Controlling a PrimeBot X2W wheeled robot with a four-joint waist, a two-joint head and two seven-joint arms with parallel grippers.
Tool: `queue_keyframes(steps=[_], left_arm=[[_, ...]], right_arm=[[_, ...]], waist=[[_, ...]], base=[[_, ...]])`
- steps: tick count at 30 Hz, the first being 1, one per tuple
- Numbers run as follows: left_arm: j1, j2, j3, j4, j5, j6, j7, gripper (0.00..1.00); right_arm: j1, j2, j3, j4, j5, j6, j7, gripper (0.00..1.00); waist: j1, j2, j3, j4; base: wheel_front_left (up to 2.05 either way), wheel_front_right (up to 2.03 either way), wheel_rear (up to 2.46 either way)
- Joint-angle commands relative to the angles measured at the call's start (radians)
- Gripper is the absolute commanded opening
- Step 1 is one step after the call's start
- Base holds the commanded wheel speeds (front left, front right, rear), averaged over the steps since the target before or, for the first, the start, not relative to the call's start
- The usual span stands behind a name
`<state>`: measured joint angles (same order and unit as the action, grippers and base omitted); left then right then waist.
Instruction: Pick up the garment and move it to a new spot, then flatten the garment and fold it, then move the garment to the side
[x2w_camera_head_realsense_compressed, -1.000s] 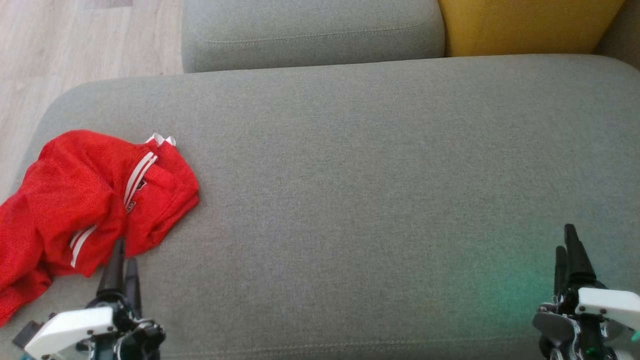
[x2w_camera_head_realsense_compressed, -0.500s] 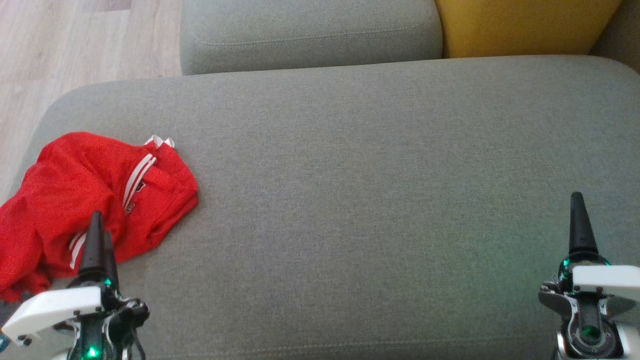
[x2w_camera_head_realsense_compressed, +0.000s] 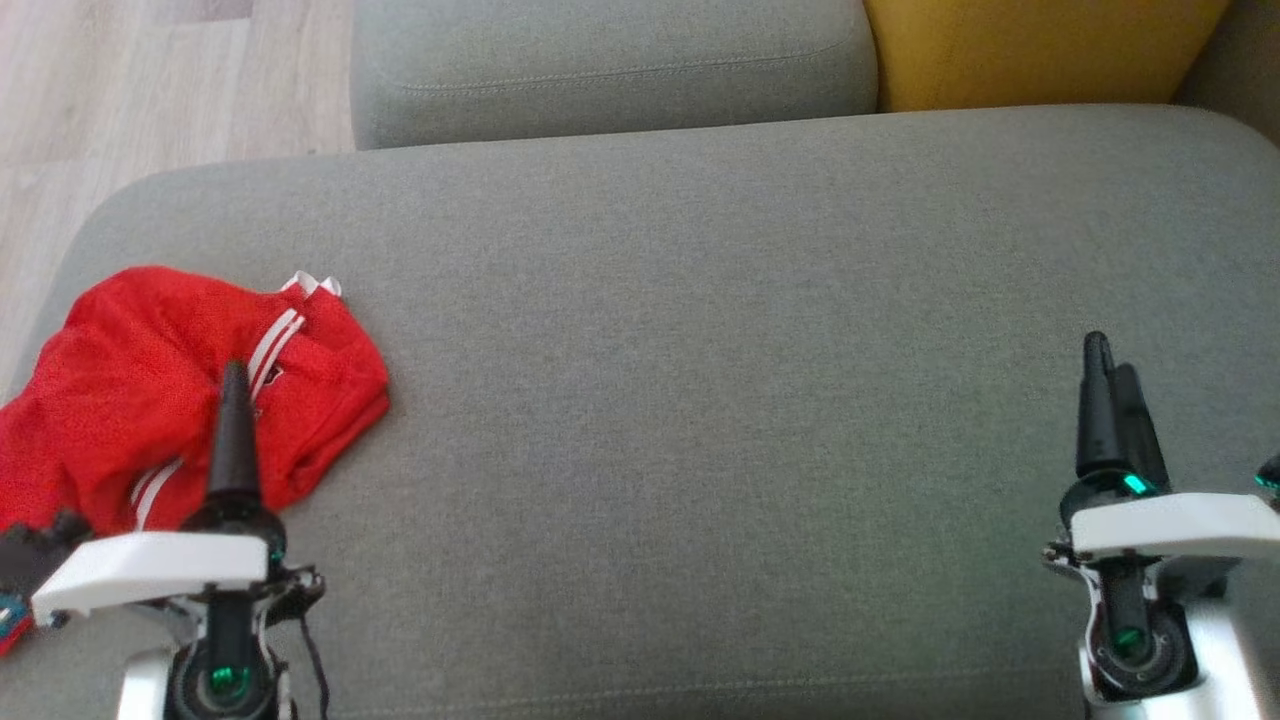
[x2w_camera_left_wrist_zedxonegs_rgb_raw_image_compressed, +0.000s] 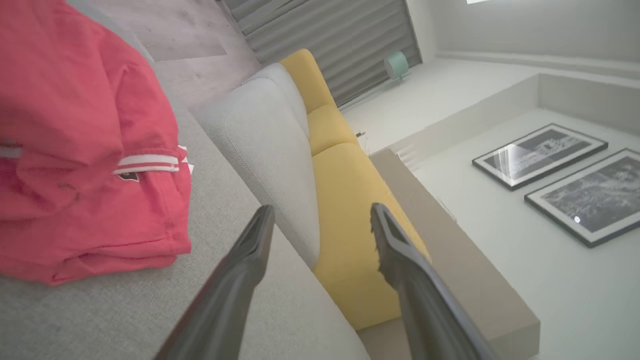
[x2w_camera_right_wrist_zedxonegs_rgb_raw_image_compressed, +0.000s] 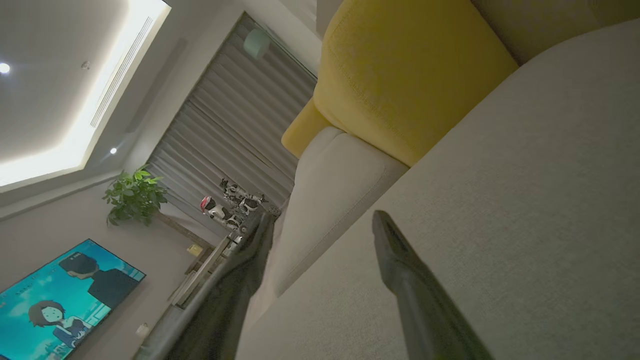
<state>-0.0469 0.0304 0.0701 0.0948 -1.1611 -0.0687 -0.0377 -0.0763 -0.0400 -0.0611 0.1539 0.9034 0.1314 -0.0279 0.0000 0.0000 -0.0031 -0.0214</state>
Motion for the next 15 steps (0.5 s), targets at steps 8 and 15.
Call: queue_keyframes(steps=[8, 15], left_arm=[[-0.049, 0.013, -0.06, -0.071, 0.236, 0.013, -0.029, 1.0], [-0.045, 0.037, -0.135, -0.062, 0.438, 0.051, -0.049, 1.0]], right_arm=[[-0.062, -0.007, 0.059, -0.055, -0.182, 0.0, -0.037, 1.0], [-0.066, -0.007, 0.087, -0.046, -0.32, 0.0, -0.057, 1.0]], waist=[[0.0, 0.0, 0.001, -0.005], [0.0, 0.0, -0.002, -0.012]], base=[[0.0, 0.0, 0.0], [0.0, 0.0, 0.0]])
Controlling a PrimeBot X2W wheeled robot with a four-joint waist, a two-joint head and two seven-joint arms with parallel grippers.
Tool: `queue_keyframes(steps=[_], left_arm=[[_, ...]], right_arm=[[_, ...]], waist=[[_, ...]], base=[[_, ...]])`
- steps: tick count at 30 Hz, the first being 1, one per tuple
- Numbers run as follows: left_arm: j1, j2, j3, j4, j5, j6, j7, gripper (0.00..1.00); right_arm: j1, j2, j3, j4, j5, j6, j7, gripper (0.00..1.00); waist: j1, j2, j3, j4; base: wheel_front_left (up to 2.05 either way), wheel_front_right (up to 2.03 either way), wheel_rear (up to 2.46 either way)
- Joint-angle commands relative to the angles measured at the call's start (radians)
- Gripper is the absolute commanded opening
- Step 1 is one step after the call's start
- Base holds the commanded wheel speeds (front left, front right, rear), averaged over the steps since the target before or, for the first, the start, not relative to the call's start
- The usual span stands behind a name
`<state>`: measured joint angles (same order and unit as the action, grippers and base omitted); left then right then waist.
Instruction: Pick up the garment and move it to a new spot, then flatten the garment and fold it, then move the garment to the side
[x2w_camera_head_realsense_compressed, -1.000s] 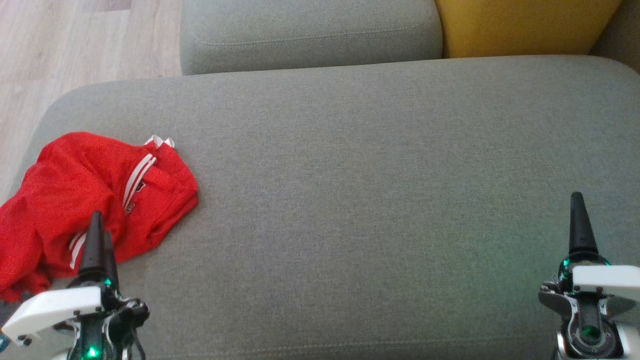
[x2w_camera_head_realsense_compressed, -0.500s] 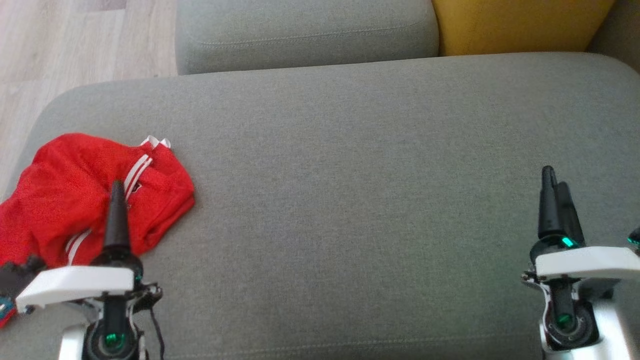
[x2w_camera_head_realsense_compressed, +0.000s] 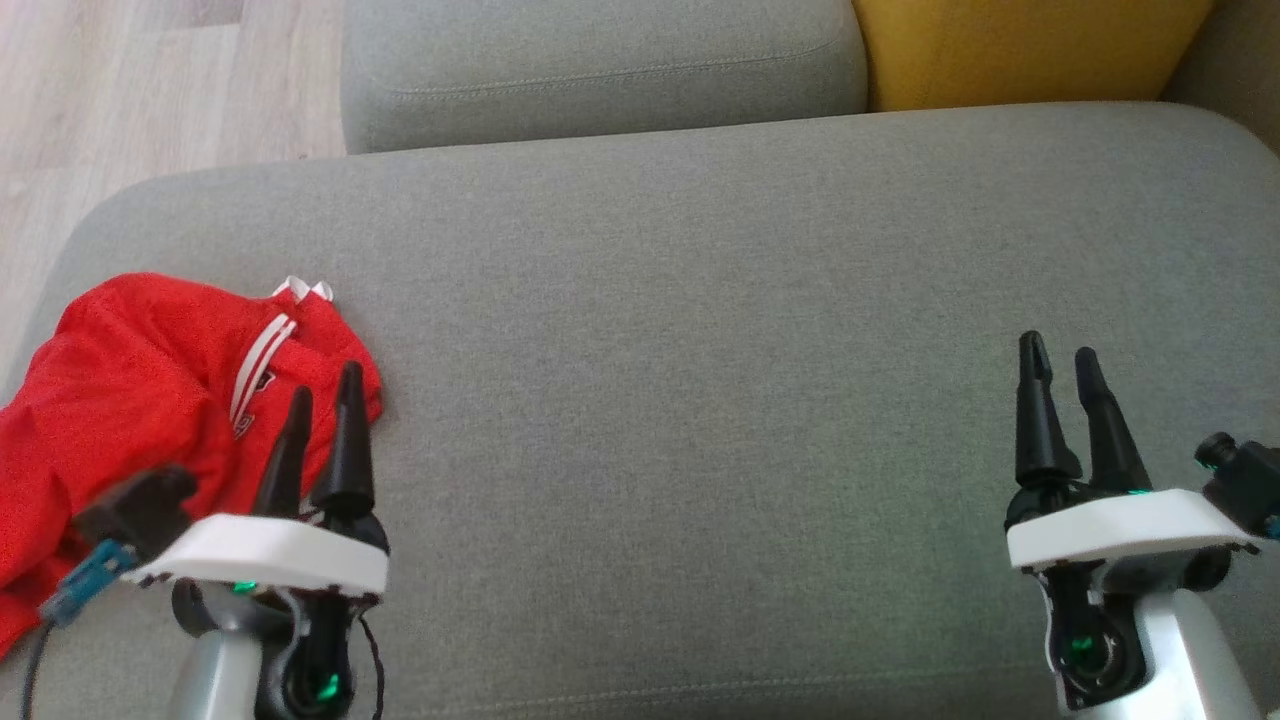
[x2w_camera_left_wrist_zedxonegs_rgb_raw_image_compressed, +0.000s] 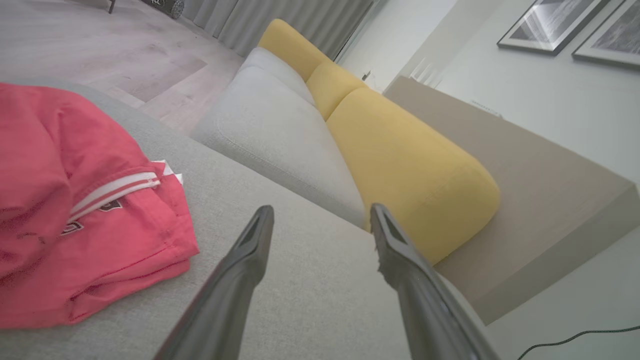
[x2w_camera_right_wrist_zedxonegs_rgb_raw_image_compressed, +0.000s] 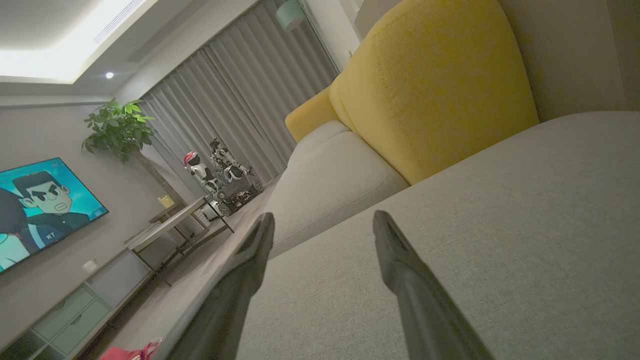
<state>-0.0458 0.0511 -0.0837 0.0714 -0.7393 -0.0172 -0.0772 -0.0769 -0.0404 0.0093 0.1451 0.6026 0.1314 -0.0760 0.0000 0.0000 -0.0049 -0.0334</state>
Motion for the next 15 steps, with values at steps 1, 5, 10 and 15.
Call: queue_keyframes(steps=[1, 5, 10, 15], left_arm=[[-0.046, 0.023, 0.007, -0.036, 0.037, 0.009, -0.012, 1.0], [-0.049, 0.051, -0.041, -0.019, 0.11, 0.054, -0.024, 1.0], [-0.06, 0.084, -0.099, 0.007, 0.18, 0.104, -0.039, 1.0], [-0.072, 0.112, -0.154, 0.033, 0.241, 0.146, -0.053, 1.0]], right_arm=[[-0.065, -0.007, 0.018, -0.035, -0.037, 0.0, -0.012, 1.0], [-0.066, -0.007, 0.026, -0.027, -0.103, 0.0, -0.024, 1.0], [-0.069, -0.007, 0.037, -0.016, -0.178, 0.0, -0.039, 1.0], [-0.073, -0.008, 0.043, 0.0, -0.261, 0.0, -0.052, 1.0]], waist=[[0.0, 0.0, -0.001, -0.001], [0.0, 0.0, -0.003, -0.005], [0.0, 0.0, -0.004, -0.008], [0.0, 0.0, -0.006, -0.009]], base=[[0.0, 0.0, 0.0], [0.0, 0.0, 0.0], [0.0, 0.0, 0.0], [0.0, 0.0, 0.0]])
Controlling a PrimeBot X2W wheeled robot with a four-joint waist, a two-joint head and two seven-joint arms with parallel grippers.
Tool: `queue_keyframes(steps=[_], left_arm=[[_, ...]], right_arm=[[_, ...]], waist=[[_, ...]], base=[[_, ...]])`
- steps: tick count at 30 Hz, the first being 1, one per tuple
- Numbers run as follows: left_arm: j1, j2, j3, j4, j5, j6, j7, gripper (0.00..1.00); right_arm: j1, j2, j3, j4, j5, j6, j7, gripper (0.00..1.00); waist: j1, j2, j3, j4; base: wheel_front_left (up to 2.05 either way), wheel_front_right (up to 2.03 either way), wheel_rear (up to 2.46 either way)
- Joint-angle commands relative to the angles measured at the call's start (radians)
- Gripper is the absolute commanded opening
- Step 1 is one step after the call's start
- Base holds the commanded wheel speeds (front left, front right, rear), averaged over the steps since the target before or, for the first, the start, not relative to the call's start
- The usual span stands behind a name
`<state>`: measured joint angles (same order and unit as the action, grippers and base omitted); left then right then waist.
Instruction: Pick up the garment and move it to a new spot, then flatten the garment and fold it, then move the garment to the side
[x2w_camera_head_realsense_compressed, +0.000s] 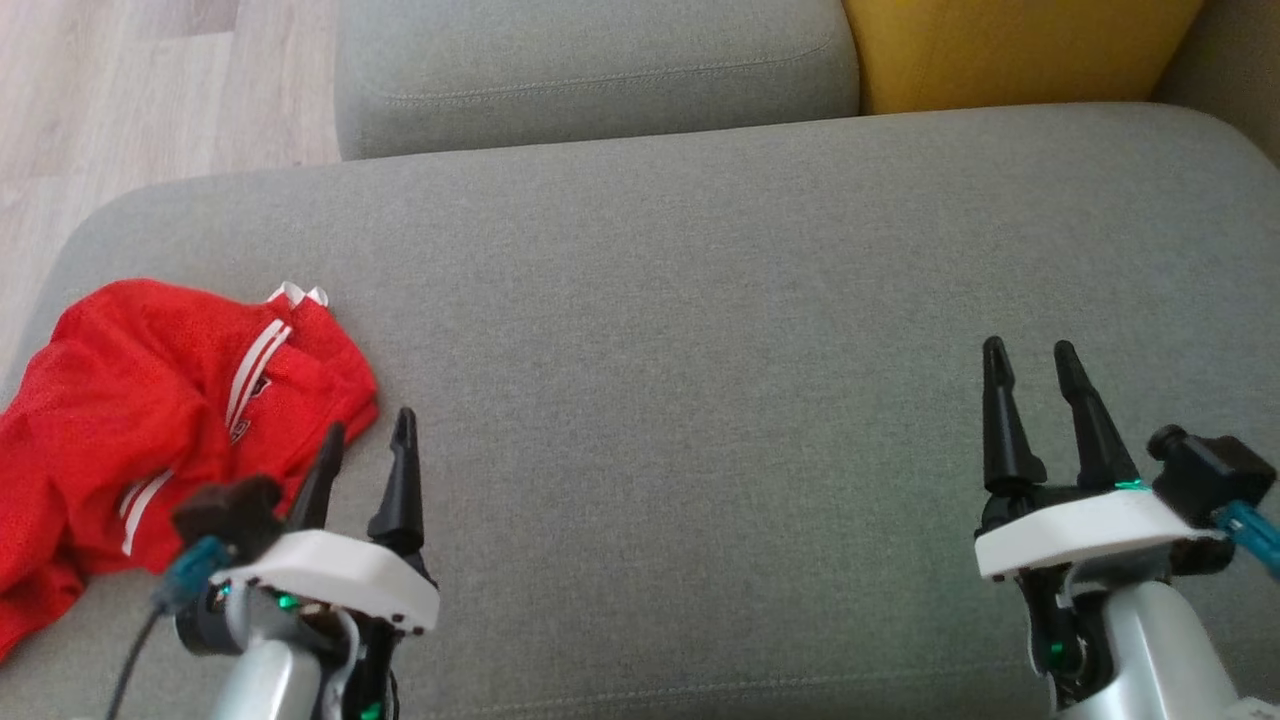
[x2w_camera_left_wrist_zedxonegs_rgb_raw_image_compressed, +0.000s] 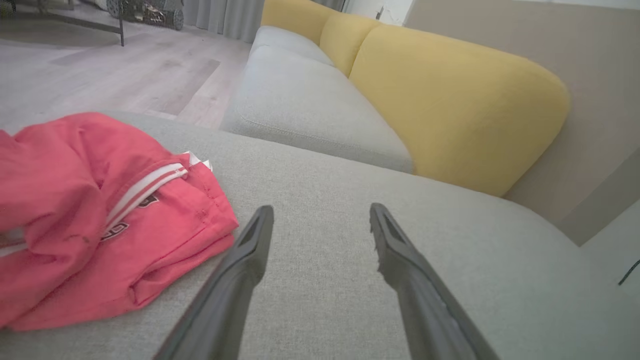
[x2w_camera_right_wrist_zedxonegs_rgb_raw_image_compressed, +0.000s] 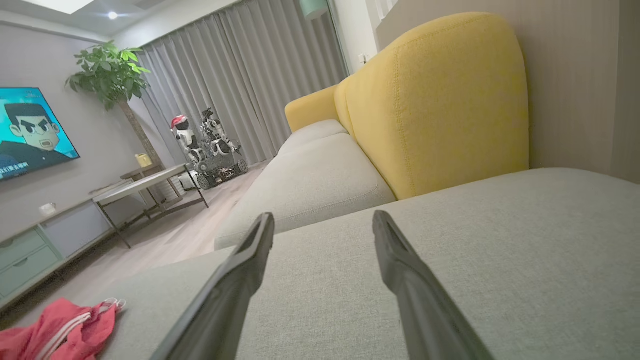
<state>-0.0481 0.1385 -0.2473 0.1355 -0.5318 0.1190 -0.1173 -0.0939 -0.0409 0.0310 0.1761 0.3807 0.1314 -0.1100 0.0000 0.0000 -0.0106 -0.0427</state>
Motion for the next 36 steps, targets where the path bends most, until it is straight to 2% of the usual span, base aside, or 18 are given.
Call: queue_keyframes(steps=[1, 14, 19, 24, 29, 36], left_arm=[[-0.073, 0.029, -0.001, -0.027, 0.046, 0.017, -0.016, 1.0], [-0.116, 0.085, -0.119, -0.005, 0.2, 0.12, -0.057, 1.0], [-0.113, 0.071, -0.117, -0.019, 0.187, 0.143, -0.069, 1.0], [-0.097, 0.055, -0.097, -0.014, 0.164, 0.115, -0.083, 1.0], [-0.07, 0.014, -0.047, 0.0, 0.135, 0.07, -0.098, 1.0], [-0.069, 0.001, -0.036, 0.025, 0.256, 0.041, -0.119, 1.0]], right_arm=[[-0.057, -0.007, 0.022, -0.028, -0.056, 0.0, -0.021, 1.0], [-0.075, -0.008, 0.045, -0.011, -0.277, -0.001, -0.046, 1.0], [-0.078, -0.008, 0.048, -0.015, -0.312, -0.001, -0.053, 1.0], [-0.074, -0.008, 0.05, -0.011, -0.278, -0.001, -0.054, 1.0], [-0.07, -0.009, 0.058, 0.004, -0.218, -0.001, -0.045, 1.0], [-0.073, -0.009, 0.075, -0.001, -0.295, -0.001, -0.055, 1.0]], waist=[[0.0, 0.0, -0.001, 0.001], [0.0, 0.0, -0.009, -0.003], [0.0, 0.0, -0.01, -0.004], [0.0, 0.0, -0.012, -0.006], [0.0, 0.0, -0.016, -0.006], [0.0, 0.0, -0.016, -0.008]], base=[[0.0, 0.0, 0.0], [0.0, 0.0, 0.0], [0.0, 0.0, 0.0], [0.0, 0.0, 0.0], [0.0, 0.0, 0.0], [0.0, 0.0, 0.0]])
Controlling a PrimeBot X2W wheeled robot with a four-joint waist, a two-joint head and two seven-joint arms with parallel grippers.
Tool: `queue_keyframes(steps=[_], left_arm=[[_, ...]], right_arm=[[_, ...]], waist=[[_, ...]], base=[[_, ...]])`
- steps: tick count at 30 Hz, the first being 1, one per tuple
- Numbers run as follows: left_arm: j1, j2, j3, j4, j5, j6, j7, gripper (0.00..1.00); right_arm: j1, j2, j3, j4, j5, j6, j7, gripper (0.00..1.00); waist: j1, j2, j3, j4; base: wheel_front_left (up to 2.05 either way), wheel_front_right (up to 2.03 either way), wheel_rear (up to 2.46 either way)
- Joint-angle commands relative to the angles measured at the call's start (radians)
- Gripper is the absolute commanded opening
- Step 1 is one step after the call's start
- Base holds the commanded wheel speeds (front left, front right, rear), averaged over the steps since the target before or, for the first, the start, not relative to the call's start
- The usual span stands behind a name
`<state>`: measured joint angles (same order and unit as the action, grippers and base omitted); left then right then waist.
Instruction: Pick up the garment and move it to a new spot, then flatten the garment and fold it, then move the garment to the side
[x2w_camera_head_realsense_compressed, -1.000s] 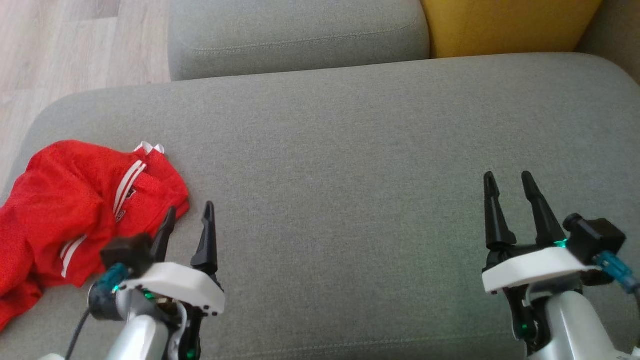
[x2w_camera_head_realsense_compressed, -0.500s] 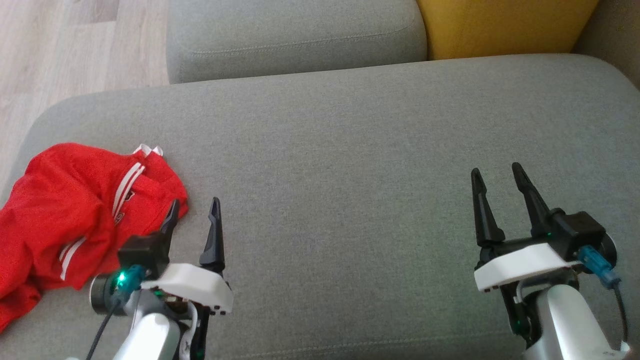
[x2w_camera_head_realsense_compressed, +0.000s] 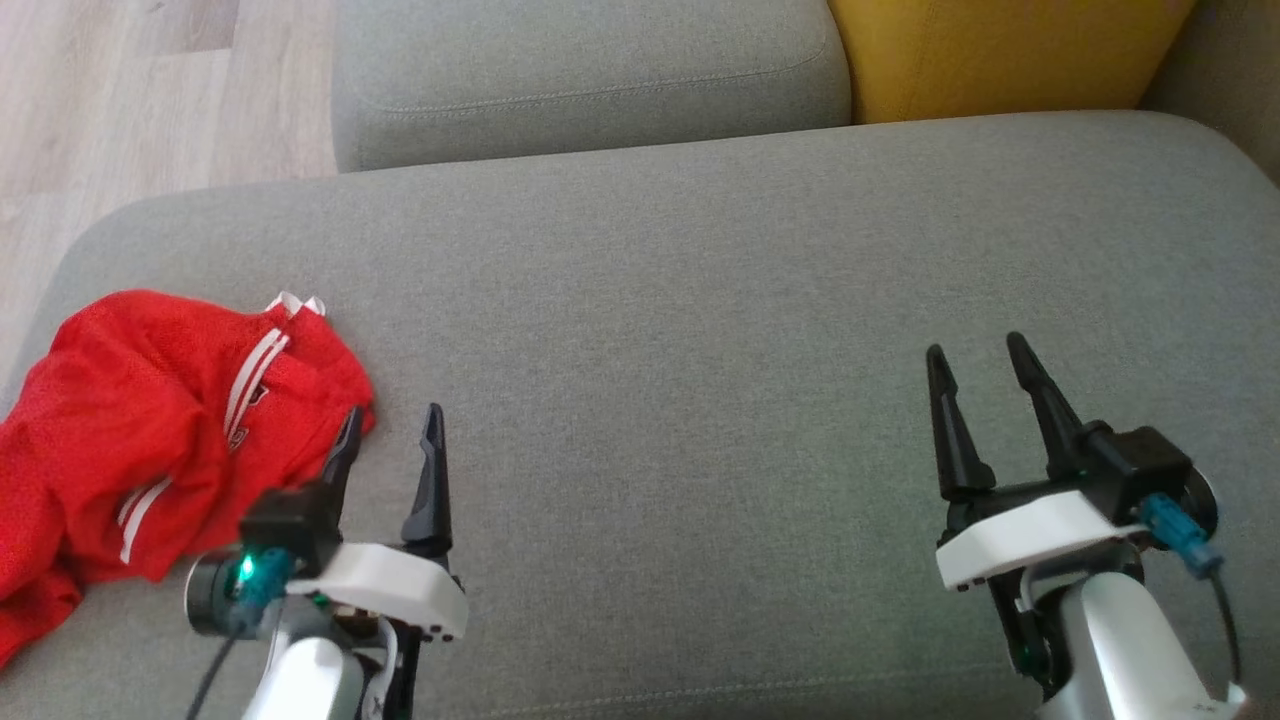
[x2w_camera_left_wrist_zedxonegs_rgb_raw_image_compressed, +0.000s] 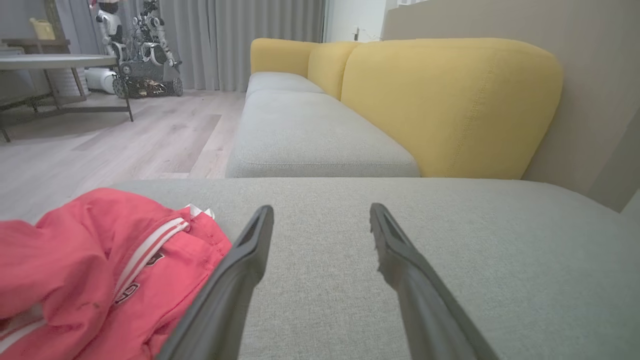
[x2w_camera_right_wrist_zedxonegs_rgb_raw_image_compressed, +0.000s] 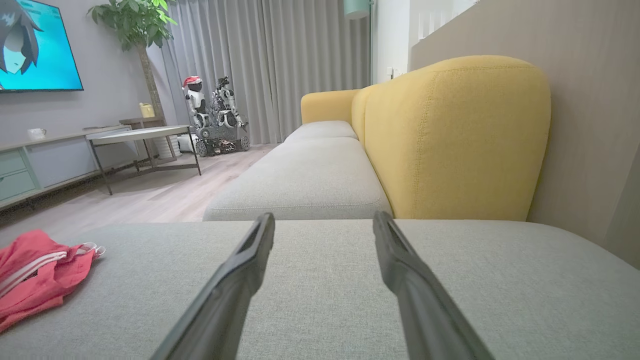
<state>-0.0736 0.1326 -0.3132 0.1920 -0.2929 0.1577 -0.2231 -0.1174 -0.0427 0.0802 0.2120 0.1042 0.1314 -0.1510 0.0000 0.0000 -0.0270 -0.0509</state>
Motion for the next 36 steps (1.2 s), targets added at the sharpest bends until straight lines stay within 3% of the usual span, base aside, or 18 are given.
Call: queue_keyframes(steps=[1, 9, 16, 36], left_arm=[[-0.046, 0.006, 0.029, -0.03, 0.039, 0.002, -0.016, 1.0], [-0.051, -0.005, 0.021, -0.029, 0.191, 0.013, -0.039, 1.0], [-0.054, -0.015, 0.035, -0.025, 0.215, 0.007, -0.039, 1.0], [-0.007, -0.009, 0.1, -0.041, 0.236, 0.027, -0.039, 1.0]], right_arm=[[-0.052, -0.007, 0.028, -0.037, -0.032, -0.001, -0.017, 1.0], [-0.062, -0.008, 0.043, -0.043, -0.143, -0.001, -0.038, 1.0], [-0.057, -0.008, 0.043, -0.045, -0.148, -0.001, -0.037, 1.0], [-0.036, -0.008, 0.115, -0.025, -0.122, -0.001, -0.039, 1.0]], waist=[[0.0, 0.0, 0.0, -0.001], [0.0, 0.0, -0.001, -0.004], [0.0, 0.0, 0.0, 0.024], [0.0, 0.0, 0.001, 0.336]], base=[[0.0, 0.0, 0.0], [0.0, 0.0, 0.0], [0.0, 0.0, 0.0], [0.0, 0.0, 0.0]])
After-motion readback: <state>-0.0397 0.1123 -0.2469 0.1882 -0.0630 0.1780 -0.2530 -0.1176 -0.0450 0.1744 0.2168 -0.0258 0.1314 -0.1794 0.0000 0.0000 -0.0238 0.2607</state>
